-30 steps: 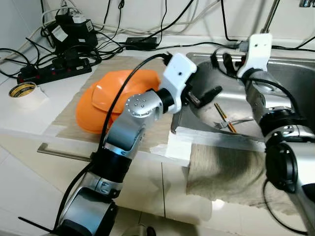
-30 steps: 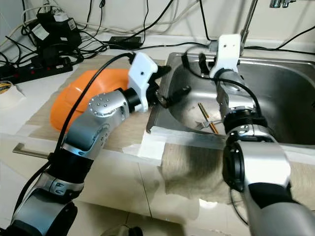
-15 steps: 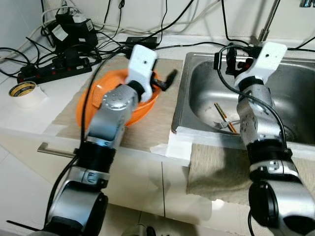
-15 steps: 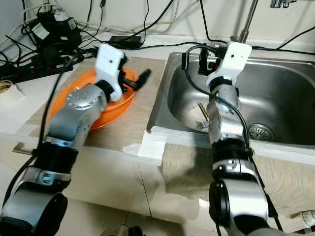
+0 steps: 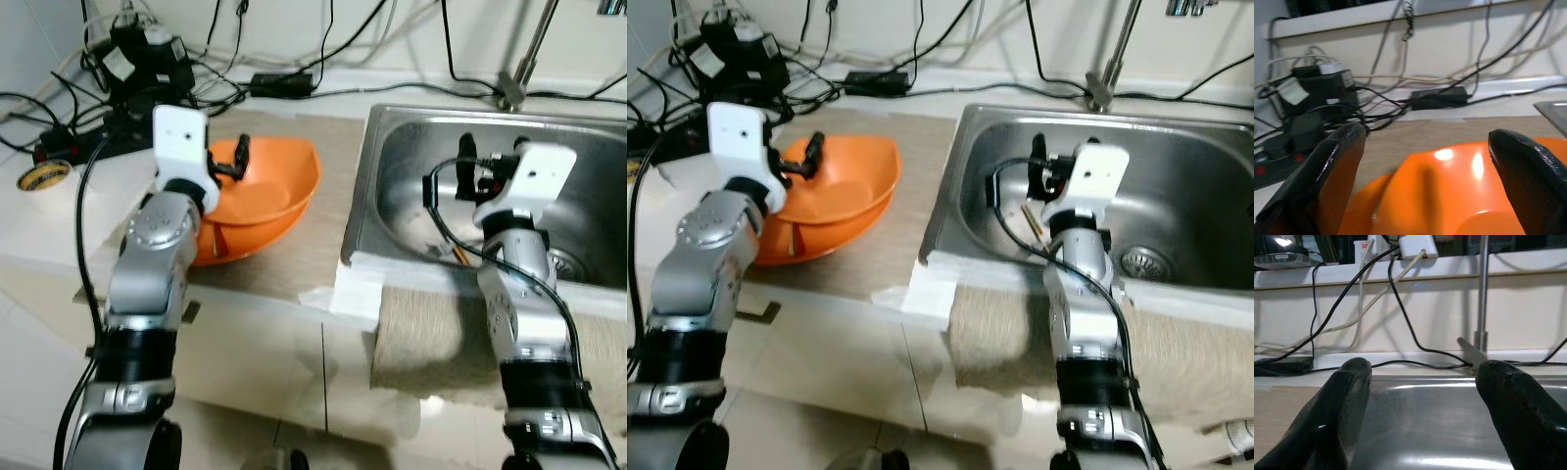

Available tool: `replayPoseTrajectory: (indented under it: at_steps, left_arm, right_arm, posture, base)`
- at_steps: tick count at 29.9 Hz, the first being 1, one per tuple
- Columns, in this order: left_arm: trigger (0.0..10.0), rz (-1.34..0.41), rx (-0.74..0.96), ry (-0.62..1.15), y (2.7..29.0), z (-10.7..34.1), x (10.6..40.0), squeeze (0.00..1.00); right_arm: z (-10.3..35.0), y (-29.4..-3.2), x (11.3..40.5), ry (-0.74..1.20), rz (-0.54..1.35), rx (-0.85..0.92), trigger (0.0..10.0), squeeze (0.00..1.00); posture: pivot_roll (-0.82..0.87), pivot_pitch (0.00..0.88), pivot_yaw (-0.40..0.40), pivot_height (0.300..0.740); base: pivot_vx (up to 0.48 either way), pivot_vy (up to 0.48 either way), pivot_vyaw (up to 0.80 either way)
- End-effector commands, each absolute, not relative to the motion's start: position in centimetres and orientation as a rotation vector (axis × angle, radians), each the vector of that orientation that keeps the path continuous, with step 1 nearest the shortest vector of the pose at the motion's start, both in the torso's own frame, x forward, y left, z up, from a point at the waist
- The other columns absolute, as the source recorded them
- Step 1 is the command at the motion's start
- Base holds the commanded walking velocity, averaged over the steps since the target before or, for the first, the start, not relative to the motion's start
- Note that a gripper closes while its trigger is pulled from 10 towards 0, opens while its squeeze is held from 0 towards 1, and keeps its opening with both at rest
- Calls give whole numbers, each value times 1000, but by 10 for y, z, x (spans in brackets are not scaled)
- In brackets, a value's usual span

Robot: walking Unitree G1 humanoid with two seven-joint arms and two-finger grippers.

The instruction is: Kitchen organization

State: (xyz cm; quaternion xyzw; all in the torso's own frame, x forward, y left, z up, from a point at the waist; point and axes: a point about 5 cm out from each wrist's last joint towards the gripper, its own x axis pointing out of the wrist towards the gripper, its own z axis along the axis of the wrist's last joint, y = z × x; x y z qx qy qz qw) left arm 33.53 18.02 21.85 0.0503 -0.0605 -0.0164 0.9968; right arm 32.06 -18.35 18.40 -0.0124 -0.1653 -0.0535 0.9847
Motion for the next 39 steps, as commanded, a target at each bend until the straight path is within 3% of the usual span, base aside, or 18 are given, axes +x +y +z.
replayPoseTrajectory:
  at_steps: [1, 6, 18, 26, 39]
  left_arm:
    - [10000, 1, 99, -114, 188, 218, 327, 0]
    - [10000, 18, 72, -59, 190, 204, 314, 0]
    - [10000, 45, 70, -31, 195, 214, 320, 0]
    - [10000, 59, -30, 78, 202, 208, 328, 0]
    - [10000, 48, -331, 257, 211, 203, 340, 0]
  right_arm:
    - [190, -179, 314, -358, -109, -38, 10000, 0]
    - [181, -172, 305, -336, -106, -26, 10000, 0]
    - [180, -166, 304, -304, -92, -23, 10000, 0]
    - [181, -162, 305, -299, -79, -22, 10000, 0]
    - [181, -159, 308, -278, -52, -19, 10000, 0]
  posture:
    - [-15, 0, 83, 740]
    - [-13, 0, 79, 740]
    - [-11, 0, 76, 740]
    - [-7, 0, 74, 740]
    - [-9, 0, 70, 740]
  base:
    - [0, 0, 0]
    - [0, 0, 0]
    - [0, 0, 0]
    - [0, 0, 0]
    - [0, 0, 0]
